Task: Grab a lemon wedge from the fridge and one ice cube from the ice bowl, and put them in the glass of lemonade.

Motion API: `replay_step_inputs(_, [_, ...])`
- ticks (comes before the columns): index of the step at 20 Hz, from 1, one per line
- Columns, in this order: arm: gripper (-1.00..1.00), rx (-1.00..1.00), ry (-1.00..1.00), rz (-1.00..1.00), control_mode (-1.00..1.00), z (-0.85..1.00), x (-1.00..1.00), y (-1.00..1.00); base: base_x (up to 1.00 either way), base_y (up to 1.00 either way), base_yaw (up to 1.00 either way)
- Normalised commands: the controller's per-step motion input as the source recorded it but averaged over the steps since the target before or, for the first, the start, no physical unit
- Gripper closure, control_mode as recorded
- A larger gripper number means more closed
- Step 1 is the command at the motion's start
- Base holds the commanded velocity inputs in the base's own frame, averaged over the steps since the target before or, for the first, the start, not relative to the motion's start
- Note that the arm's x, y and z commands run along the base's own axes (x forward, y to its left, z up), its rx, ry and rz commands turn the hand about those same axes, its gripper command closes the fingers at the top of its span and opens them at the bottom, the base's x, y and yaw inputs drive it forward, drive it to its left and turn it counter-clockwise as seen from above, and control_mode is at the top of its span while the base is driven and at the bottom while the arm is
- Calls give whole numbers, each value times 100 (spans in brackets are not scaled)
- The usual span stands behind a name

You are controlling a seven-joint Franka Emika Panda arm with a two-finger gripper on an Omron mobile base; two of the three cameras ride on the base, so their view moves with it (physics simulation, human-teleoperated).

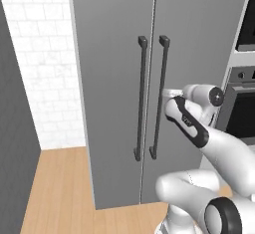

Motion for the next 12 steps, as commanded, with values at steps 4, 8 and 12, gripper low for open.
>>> replay_step_inputs(4, [-100,0,0,-6,-100,3,41,-6,0,0,0])
replay_step_inputs(8, [-100,0,0,-7,-100,0,54,-11,0,0,0])
replay_step_inputs(12, [-100,0,0,-5,-100,0,65,-9,0,0,0])
